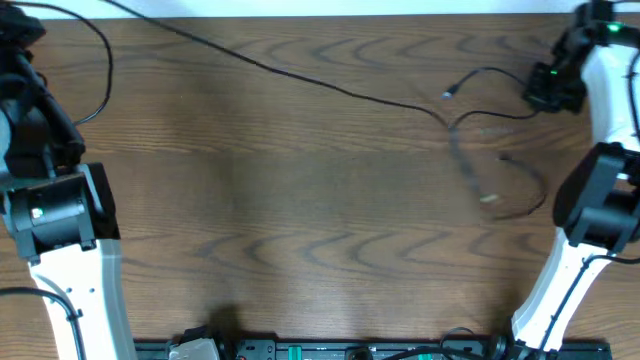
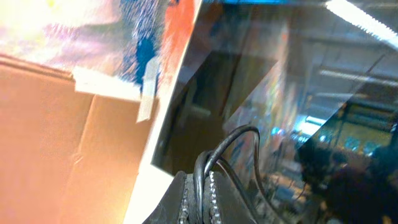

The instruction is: Untangle cables

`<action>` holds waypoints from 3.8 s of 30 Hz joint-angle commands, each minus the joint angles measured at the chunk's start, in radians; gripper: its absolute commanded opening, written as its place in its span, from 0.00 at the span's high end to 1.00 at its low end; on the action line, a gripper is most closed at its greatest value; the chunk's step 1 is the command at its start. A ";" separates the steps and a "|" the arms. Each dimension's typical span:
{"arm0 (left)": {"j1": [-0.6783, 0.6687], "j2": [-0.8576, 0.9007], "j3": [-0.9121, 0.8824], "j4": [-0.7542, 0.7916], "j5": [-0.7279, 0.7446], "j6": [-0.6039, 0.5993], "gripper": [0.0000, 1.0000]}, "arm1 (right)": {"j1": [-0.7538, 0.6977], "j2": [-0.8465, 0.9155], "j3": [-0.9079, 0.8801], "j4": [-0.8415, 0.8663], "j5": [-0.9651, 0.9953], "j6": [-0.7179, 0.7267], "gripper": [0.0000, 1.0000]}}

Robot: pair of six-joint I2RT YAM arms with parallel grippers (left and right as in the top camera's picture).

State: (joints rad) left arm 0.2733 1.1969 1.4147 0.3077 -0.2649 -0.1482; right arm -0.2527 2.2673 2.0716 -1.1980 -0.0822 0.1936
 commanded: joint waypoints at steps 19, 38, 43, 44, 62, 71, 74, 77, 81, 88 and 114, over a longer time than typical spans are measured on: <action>-0.074 0.084 0.011 -0.334 0.261 0.017 0.93 | 0.101 -0.382 0.274 0.130 -0.483 -0.167 0.99; -0.448 0.382 0.008 -0.737 0.740 0.002 0.67 | 0.322 -0.399 0.280 0.058 -0.484 -0.146 0.99; -0.486 0.452 0.008 -0.737 0.740 0.002 0.19 | 0.339 -0.399 0.281 0.066 -0.470 -0.138 0.99; -0.488 0.458 0.008 -0.737 0.741 0.012 0.17 | 0.337 -0.399 0.281 0.065 -0.471 -0.134 0.99; -0.625 0.509 0.008 -0.539 1.017 -0.058 0.13 | 0.328 -0.401 0.282 0.169 -0.695 0.050 0.99; -0.722 0.634 0.008 -0.275 1.017 -0.369 0.12 | 0.330 -0.401 0.282 0.150 -0.695 0.049 0.99; -0.736 0.683 0.008 -0.160 1.017 -0.459 0.12 | 0.333 -0.401 0.282 0.142 -0.694 0.044 0.99; -0.745 0.729 0.008 -0.031 1.016 -0.555 0.13 | 0.339 -0.401 0.282 0.137 -0.695 0.036 0.99; -0.762 0.808 0.008 0.110 1.017 -0.686 0.12 | 0.349 -0.401 0.282 0.121 -0.679 0.025 0.99; -0.823 0.848 0.008 0.125 1.051 -0.625 0.13 | 0.354 -0.401 0.282 0.111 -0.657 0.018 0.99; -0.779 0.849 0.008 -0.144 1.057 -0.304 0.93 | 0.321 -0.401 0.282 0.064 -0.576 -0.012 0.99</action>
State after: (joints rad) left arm -0.5625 2.0514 1.4155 0.2047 0.7872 -0.5556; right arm 0.0853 1.8866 2.3417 -1.1175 -0.7036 0.2024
